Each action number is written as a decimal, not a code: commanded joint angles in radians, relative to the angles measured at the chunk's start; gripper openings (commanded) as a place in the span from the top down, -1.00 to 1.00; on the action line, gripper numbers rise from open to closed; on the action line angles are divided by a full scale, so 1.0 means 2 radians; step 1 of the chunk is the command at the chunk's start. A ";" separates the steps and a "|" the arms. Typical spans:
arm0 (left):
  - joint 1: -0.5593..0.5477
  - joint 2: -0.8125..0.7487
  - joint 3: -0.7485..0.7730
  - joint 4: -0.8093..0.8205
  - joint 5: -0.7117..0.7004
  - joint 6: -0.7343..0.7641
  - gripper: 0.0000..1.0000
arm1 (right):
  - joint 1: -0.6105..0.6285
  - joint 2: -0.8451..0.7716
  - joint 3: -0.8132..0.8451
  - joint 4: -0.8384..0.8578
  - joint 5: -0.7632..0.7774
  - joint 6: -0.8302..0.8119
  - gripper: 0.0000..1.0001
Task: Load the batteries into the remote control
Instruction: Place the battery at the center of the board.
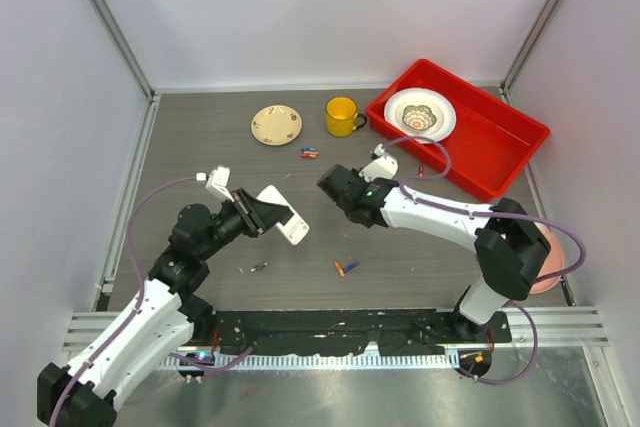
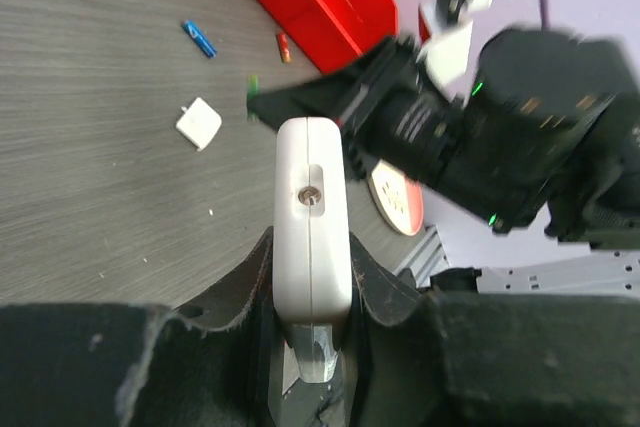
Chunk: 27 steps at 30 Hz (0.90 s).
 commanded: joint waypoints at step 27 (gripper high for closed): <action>-0.001 -0.077 0.003 -0.073 -0.110 -0.006 1.00 | 0.062 0.116 0.062 -0.252 -0.013 0.394 0.08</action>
